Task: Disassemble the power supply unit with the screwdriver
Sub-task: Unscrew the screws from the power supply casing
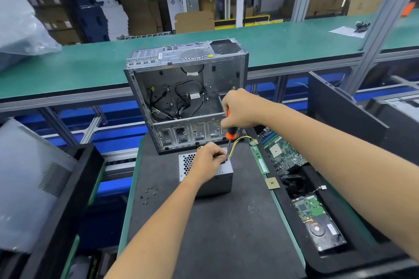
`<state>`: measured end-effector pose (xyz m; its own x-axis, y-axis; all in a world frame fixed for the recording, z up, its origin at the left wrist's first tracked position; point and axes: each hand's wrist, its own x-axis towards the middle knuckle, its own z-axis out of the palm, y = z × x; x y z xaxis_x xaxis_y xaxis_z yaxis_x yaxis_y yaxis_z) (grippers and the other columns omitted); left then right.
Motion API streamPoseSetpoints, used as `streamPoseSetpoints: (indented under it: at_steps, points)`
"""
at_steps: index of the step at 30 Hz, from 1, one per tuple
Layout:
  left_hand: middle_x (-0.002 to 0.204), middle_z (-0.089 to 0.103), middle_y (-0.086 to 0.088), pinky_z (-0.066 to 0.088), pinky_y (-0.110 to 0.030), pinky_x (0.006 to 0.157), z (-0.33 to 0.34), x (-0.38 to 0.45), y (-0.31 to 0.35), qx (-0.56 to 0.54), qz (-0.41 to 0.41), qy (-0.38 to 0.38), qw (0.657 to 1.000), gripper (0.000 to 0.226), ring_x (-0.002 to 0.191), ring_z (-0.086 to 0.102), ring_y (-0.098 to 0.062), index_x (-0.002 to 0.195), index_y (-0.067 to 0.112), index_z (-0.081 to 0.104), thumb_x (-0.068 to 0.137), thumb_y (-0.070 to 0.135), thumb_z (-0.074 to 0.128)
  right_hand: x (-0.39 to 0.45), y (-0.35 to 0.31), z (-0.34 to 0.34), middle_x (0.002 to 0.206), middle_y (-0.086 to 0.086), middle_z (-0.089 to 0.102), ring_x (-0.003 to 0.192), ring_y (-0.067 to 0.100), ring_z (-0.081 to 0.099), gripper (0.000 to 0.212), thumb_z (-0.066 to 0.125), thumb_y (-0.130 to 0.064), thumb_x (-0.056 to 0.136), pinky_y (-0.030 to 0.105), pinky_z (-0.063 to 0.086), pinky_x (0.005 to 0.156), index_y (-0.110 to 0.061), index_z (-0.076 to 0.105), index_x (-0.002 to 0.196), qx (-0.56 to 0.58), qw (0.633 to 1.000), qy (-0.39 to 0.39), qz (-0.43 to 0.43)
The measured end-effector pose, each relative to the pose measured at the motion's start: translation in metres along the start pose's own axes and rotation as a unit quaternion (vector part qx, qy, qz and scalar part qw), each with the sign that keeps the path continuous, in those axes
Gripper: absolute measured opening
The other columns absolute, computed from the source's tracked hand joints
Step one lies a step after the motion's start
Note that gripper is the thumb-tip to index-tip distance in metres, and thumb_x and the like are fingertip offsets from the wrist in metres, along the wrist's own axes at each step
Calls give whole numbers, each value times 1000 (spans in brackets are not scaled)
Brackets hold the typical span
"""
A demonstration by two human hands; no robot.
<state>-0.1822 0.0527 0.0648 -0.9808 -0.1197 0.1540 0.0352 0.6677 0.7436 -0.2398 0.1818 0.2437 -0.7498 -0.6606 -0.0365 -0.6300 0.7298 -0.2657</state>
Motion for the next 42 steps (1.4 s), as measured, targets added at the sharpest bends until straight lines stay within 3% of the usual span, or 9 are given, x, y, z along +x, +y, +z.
streamPoseSetpoints:
  at_steps: [6, 12, 18, 24, 29, 31, 34, 38, 42]
  points:
    - [82, 54, 5, 35, -6, 70, 0, 0, 0, -15, 5, -6, 1000, 14, 73, 50, -2, 80, 10, 71, 84, -2, 64, 5, -9, -8, 30, 2, 51, 42, 25, 60, 41, 46, -34, 92, 25, 43, 46, -8, 46, 60, -84, 994, -64, 14]
    - [84, 55, 4, 36, -7, 70, -1, -1, 0, -13, 4, -5, 1000, 16, 73, 52, -1, 79, 12, 71, 85, -1, 63, 12, -11, -18, 58, 3, 69, 51, 13, 68, 28, 54, -34, 94, 35, 55, 76, -8, 54, 83, -114, 978, -167, -54]
    - [84, 53, 5, 36, -3, 68, -2, -3, 3, -16, 2, -8, 1000, 16, 71, 51, 1, 79, 12, 70, 85, -1, 62, 15, -16, -22, 91, 7, 70, 85, 27, 68, 15, 66, -26, 88, 44, 55, 81, -13, 61, 89, -159, 956, -207, -132]
    - [87, 54, 7, 37, -5, 68, -2, -4, 3, -26, -14, -10, 1000, 22, 73, 52, 0, 76, 19, 65, 87, 1, 61, 17, -22, -17, 66, 11, 67, 63, 28, 68, 21, 55, -26, 89, 42, 59, 73, -6, 59, 85, -129, 980, -139, -67]
    - [86, 54, 8, 37, -2, 66, -1, -3, 4, -34, -23, -6, 999, 25, 69, 52, 6, 75, 21, 62, 87, -1, 59, 16, -18, -12, 86, 8, 59, 74, 25, 56, 20, 44, -16, 98, 31, 41, 59, -5, 53, 84, -224, 971, -77, -26]
    - [86, 54, 6, 37, -1, 66, -1, -3, 2, -32, -22, -6, 999, 24, 68, 52, 8, 75, 19, 62, 87, -2, 59, 19, -14, -12, 81, 8, 64, 65, 21, 60, 24, 47, -23, 97, 29, 42, 54, -12, 50, 77, -200, 975, -84, -43]
    - [83, 52, 11, 36, -1, 65, 0, -2, 3, -25, -25, -8, 999, 24, 68, 52, 4, 74, 18, 63, 87, -2, 59, 23, -12, -14, 91, 5, 64, 81, 24, 63, 15, 55, -28, 95, 35, 49, 72, -15, 51, 91, -137, 978, -103, -118]
    - [82, 50, 10, 36, -2, 64, 1, -1, 3, -22, -23, -6, 999, 25, 65, 49, 1, 72, 17, 61, 85, -4, 60, 14, -16, -15, 87, -12, 58, 74, 2, 52, 23, 69, -9, 81, 17, 41, 64, -19, 54, 95, -9, 976, -126, -176]
    - [83, 51, 8, 35, -2, 64, 0, -1, 3, -14, -17, -5, 1000, 23, 64, 50, 1, 71, 15, 61, 85, -4, 60, 11, -21, -10, 87, -2, 58, 77, 16, 53, 11, 62, -24, 89, 31, 43, 67, -17, 53, 91, -15, 983, -100, -154]
